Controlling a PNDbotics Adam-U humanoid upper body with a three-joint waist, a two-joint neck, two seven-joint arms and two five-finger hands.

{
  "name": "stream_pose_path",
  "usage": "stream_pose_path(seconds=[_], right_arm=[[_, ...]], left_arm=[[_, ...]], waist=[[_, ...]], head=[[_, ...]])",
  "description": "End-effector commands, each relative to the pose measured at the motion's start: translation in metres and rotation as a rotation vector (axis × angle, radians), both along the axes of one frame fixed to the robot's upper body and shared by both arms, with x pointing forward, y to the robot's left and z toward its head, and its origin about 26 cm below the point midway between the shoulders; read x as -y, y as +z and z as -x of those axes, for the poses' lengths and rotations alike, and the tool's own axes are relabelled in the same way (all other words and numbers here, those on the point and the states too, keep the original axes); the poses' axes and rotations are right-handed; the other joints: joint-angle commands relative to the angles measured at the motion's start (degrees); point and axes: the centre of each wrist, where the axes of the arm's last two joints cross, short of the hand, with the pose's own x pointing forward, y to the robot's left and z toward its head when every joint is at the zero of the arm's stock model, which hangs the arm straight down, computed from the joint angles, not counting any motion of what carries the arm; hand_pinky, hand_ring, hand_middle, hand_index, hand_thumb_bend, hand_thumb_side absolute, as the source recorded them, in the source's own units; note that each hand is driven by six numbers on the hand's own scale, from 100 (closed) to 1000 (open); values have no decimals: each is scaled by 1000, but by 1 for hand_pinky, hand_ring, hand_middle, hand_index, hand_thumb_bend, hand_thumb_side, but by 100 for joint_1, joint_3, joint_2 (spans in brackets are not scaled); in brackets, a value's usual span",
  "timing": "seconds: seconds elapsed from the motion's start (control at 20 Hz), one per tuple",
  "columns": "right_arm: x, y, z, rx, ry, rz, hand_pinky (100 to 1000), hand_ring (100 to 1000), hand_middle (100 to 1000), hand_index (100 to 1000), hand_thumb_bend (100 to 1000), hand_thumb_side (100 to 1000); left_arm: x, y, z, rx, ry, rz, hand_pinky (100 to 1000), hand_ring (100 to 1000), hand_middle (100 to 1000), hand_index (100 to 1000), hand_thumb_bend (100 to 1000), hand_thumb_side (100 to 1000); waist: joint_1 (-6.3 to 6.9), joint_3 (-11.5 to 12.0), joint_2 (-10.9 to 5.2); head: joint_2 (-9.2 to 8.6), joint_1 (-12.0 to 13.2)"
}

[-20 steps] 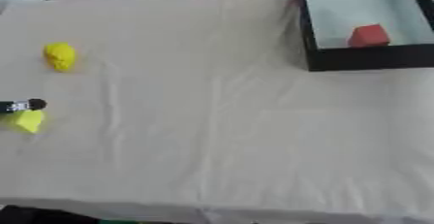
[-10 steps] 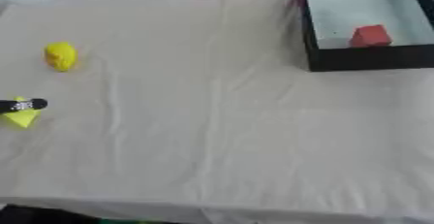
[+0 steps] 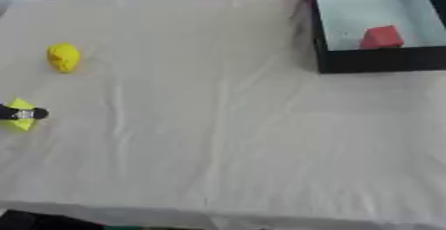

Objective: Pick up the objects with one hand, pass them to the other hand, and then place them into the box on the other side of the table.

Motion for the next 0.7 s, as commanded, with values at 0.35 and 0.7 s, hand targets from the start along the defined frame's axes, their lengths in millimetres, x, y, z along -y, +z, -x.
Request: stream_pose_path(seconds=[0.35, 0.7], right_arm=[[8, 17, 7, 24, -28, 77, 1000, 1000, 1000, 955, 100, 395], [9, 14, 7, 20, -30, 92, 1000, 1000, 1000, 954, 100, 381]], left_arm=[[-15, 44, 12, 154, 15, -60, 743, 775, 717, 763, 823, 397], [-21, 41, 17, 160, 38, -64, 748, 779, 721, 768, 833, 389]], waist=[[-9, 4, -137], [-12, -6, -134]], head=[[-36, -1], [-39, 13]])
